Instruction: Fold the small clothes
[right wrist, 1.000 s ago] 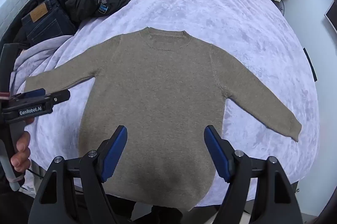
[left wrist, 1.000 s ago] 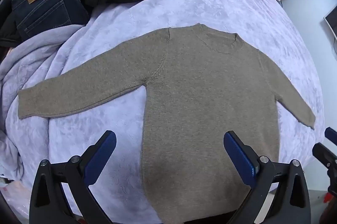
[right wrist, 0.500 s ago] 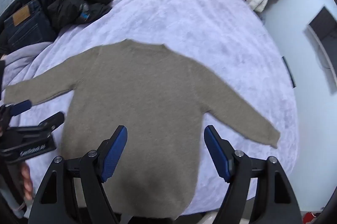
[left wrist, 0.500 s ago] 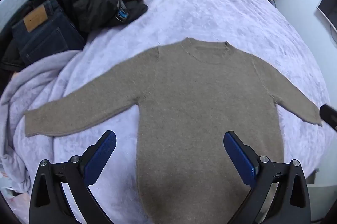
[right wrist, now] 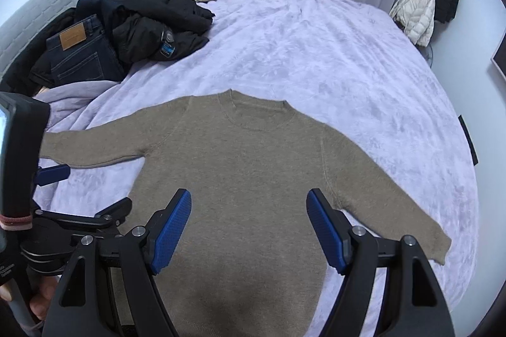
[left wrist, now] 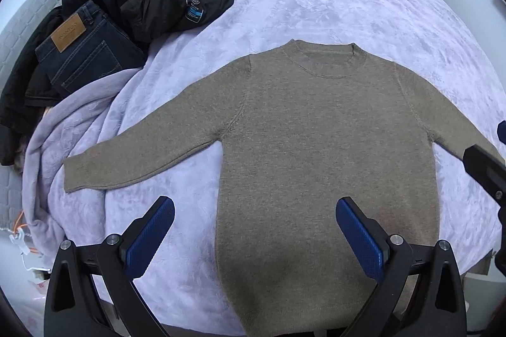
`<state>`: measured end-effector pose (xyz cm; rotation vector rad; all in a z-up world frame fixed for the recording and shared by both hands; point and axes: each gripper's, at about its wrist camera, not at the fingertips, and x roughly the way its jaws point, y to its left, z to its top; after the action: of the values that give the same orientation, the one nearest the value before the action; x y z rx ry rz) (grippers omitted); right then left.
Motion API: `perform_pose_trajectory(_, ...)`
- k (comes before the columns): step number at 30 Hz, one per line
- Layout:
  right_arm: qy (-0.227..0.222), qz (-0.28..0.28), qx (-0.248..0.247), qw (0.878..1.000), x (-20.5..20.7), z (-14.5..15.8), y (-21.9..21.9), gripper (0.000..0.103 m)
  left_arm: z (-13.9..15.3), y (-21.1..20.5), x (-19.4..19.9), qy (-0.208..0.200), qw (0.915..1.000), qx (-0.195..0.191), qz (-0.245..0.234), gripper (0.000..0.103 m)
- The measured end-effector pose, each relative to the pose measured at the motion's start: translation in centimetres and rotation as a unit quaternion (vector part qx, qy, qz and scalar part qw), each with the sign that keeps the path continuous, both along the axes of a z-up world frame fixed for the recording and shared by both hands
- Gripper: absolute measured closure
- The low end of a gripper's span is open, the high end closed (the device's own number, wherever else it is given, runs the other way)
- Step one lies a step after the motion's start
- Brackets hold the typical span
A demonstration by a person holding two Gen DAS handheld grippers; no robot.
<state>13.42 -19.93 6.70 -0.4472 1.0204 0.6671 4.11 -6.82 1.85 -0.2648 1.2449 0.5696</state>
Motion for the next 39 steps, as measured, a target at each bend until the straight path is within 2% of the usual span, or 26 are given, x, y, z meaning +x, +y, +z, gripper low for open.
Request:
perform_pose_trajectory(7,0.038,-0.012,0.006,0.999,1.1,-0.8,-1.1,0.025,0.6,-0.8,0.9,0.013,0.9999,0.008,-0.004,0.001)
perform_pose_trajectory(17,0.041,-0.026,-0.001,0.999,1.5,-0.5,-1.4,0.025,1.2,-1.0,2.0,-0.003,0.9999,-0.008,-0.012,0.001)
perform_pose_trajectory(24,0.042,-0.044,-0.027,0.998,1.2,-0.9,-1.3,0.025,1.0,-0.4,1.7,-0.014,0.9994,-0.026,-0.016,0.001)
perform_pose_trajectory(32,0.057,-0.083,-0.046,0.994,0.2,-1.4,-1.5,0.025,0.6,0.8,0.4,-0.027,0.9972,-0.067,-0.018,0.001)
perform_pose_trajectory(39,0.042,-0.106,-0.070,0.991,-0.9,-1.0,-1.1,0.025,0.4,1.3,-0.1,-0.038,0.9953,-0.085,-0.029,0.001)
